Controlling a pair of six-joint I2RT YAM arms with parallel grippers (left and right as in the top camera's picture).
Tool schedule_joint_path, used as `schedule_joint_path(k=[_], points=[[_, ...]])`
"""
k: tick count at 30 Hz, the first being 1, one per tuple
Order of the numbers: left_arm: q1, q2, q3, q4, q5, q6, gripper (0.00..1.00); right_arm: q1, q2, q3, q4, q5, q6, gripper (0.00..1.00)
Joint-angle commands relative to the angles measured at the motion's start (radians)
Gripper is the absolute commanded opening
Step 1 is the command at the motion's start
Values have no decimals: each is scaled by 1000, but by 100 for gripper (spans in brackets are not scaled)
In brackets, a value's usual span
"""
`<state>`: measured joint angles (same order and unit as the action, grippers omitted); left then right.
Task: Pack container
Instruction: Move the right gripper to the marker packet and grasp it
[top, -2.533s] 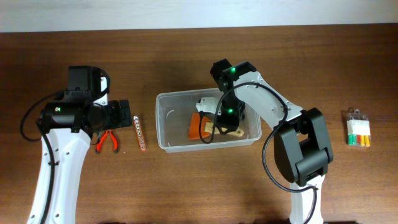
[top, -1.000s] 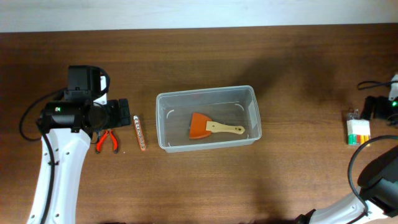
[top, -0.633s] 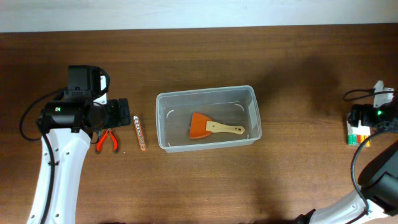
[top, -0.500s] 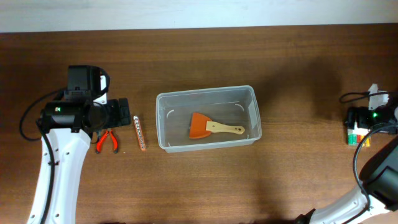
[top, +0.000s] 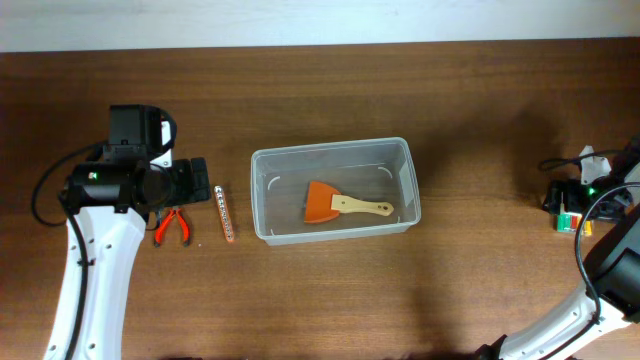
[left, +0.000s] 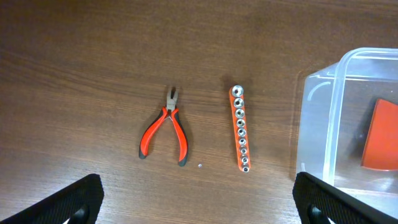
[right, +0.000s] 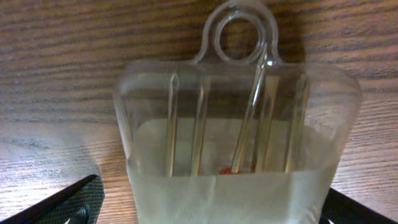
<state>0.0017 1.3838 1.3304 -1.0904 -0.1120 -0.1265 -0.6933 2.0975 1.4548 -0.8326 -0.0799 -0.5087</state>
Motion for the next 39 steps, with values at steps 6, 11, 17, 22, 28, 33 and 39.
schedule_joint_path(k=[6,11,17,22,28,33,39], points=[[3,-6,-4,4,-8,15,99,-9,37,-11,-5,-22,-3,100],[3,-6,-4,4,-8,15,99,-10,37,-11,-5,-22,20,89],[3,-6,-4,3,-8,15,99,-9,37,-11,-6,-22,20,76],[3,-6,-4,3,-8,15,99,-9,37,-11,-8,-22,32,72],[3,-6,-4,3,-8,15,99,-9,37,-11,-8,-22,39,63],[3,-6,-4,2,-8,15,99,-9,37,-11,-8,-22,39,57],[3,-6,-4,2,-8,15,99,-9,37,-11,-7,-22,46,51]])
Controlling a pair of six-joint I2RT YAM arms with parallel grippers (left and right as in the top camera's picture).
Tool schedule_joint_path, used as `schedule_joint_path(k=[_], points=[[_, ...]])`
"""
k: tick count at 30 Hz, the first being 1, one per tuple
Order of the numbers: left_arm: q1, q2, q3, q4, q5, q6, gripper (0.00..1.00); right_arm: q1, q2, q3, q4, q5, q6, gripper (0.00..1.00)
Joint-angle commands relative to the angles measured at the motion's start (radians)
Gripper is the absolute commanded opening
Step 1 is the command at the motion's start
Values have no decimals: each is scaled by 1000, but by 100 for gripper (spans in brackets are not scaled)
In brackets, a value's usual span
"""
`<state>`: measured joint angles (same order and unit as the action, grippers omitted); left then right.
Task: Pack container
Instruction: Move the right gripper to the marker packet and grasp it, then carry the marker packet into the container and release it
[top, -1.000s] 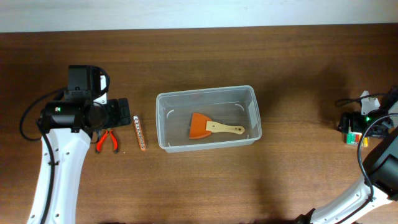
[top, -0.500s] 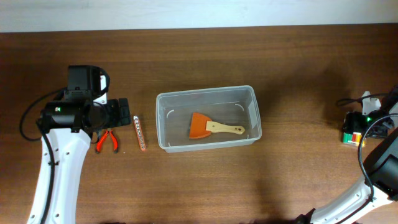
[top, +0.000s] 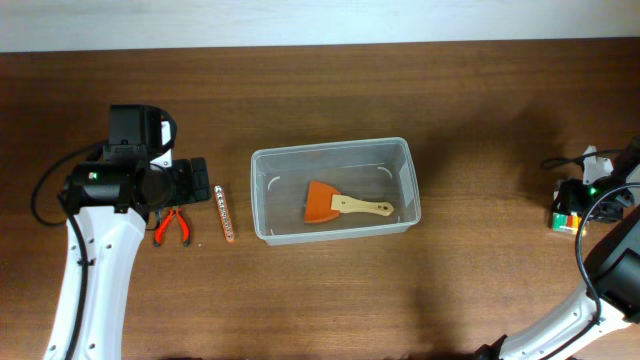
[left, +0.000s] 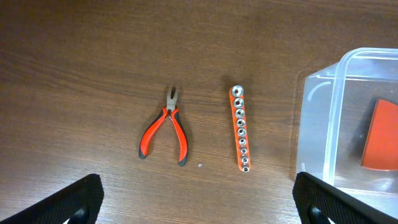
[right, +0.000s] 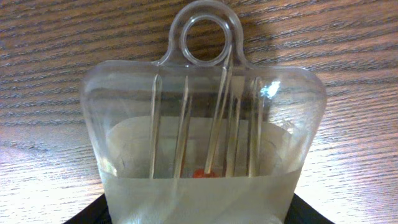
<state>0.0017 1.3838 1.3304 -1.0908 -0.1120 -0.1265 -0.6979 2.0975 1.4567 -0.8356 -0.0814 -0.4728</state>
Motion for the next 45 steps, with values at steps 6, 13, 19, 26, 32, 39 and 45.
schedule_joint_path(k=[6,13,19,26,32,39,45], points=[[3,-6,-4,3,-8,15,99,-5,37,-13,-5,-21,10,50],[3,-6,-4,3,-8,15,99,-5,37,-13,-4,-24,10,17],[3,-6,-4,3,-8,16,99,-5,37,-11,-5,-59,26,4],[3,-6,-4,2,-8,16,99,10,-1,117,-122,-116,67,4],[3,-6,-4,1,-8,16,99,79,-76,378,-327,-144,66,4],[3,-6,-4,3,-8,16,99,296,-177,688,-529,-144,16,4],[3,-6,-4,-2,-8,16,99,621,-241,824,-640,-144,-151,4]])
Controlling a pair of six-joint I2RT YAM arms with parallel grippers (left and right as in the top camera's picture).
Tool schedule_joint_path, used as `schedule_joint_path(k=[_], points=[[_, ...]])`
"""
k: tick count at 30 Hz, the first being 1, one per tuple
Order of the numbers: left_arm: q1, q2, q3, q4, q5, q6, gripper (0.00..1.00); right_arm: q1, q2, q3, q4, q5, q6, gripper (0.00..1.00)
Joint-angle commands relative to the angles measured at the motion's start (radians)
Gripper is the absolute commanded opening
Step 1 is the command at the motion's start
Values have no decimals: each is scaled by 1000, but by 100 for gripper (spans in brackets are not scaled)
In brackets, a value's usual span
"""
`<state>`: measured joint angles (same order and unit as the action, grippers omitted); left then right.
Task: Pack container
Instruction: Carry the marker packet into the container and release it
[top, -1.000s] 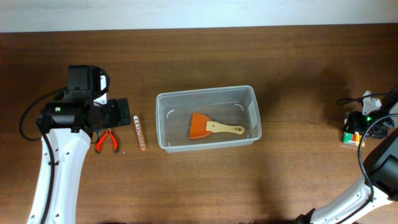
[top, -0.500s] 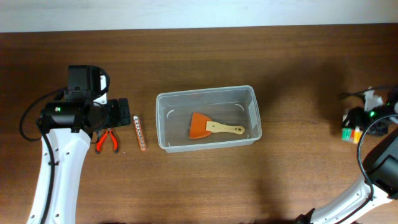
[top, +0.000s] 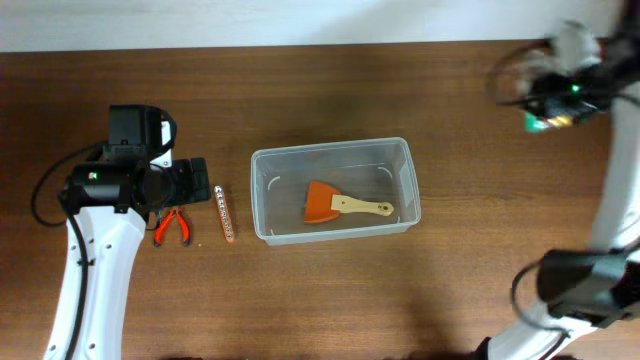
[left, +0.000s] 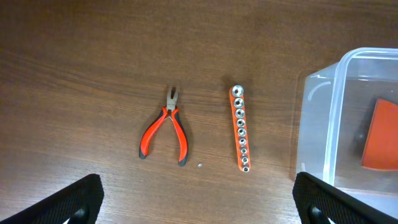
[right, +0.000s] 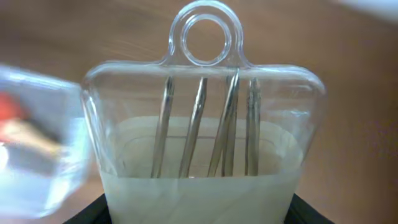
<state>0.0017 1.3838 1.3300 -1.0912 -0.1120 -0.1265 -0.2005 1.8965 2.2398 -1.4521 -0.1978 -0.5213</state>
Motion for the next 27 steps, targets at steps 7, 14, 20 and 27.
schedule_joint_path(k=[7,14,20,27], points=[[3,-6,-4,-5,-8,16,99,508,-26,18,-66,-27,-325,4],[3,-6,-4,-5,-8,16,99,668,74,-121,-13,8,-365,4],[3,-6,-4,-5,-8,16,99,671,159,-323,121,8,-365,4],[3,-6,-4,-5,-8,16,99,670,206,-493,271,10,-365,4]])
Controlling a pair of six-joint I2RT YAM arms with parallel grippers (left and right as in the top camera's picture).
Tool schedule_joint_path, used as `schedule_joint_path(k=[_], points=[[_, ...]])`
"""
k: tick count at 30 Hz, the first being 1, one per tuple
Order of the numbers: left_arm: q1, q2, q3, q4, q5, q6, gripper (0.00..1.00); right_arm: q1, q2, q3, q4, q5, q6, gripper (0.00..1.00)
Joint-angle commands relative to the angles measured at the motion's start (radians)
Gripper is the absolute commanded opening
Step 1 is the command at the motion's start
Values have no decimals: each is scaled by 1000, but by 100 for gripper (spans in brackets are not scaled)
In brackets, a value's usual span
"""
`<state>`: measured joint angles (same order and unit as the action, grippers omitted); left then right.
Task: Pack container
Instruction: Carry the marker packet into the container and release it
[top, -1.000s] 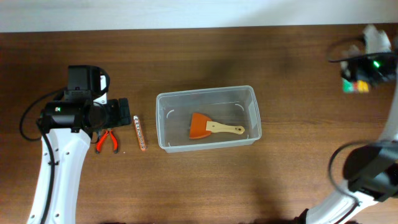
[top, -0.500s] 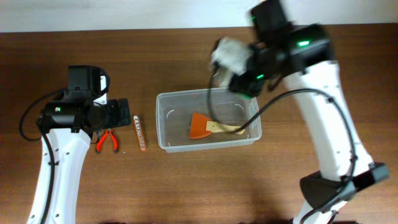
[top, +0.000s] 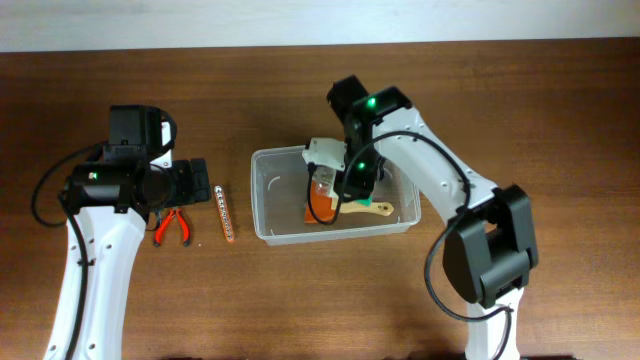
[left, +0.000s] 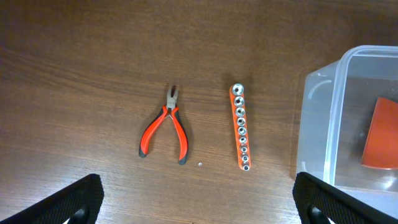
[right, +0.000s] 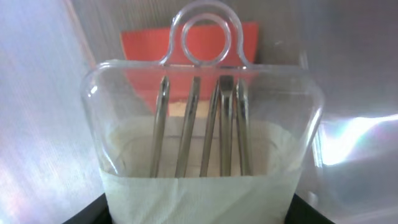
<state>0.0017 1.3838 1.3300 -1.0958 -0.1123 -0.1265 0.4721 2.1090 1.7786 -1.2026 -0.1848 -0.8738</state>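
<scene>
My right gripper is shut on a clear plastic pack of metal bits with a hanging ring on top. It holds the pack low over the clear container, just above the orange scraper with a wooden handle that lies inside. In the overhead view the right gripper reaches into the container's middle. Left of the container lie red pliers and an orange socket rail. The open left gripper hovers above them, holding nothing.
The container wall stands at the right edge of the left wrist view. The pliers and the socket rail lie on bare wooden table. The right arm crosses over the container's back right corner.
The right arm has moved from the table's back right to over the container, still holding the bit pack, which now hangs above the scraper. The left arm has not moved.
The right gripper stood open around the bit pack lying at the table's far right edge. Then it was shut on the pack. Then it held the pack in the air at the back right, and now over the container. The left arm stayed put throughout.
</scene>
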Motion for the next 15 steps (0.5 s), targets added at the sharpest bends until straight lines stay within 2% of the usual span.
schedule_joint_path(k=[1,3,6,10,11,15], points=[[3,-6,-4,0,-8,16,99,-3,-3,-50,37,-3,-12,4],[3,-6,-4,0,-8,16,99,-3,4,-79,56,-3,-12,4],[3,-6,-4,0,-8,16,99,-3,15,-98,59,-3,-12,10],[3,-6,-4,0,-8,16,99,-3,20,-98,58,-4,-8,22],[3,-6,-4,-1,-8,16,99,-3,20,-98,58,-6,-8,28],[3,-6,-4,-1,-8,16,99,-3,20,-98,58,-7,18,42]])
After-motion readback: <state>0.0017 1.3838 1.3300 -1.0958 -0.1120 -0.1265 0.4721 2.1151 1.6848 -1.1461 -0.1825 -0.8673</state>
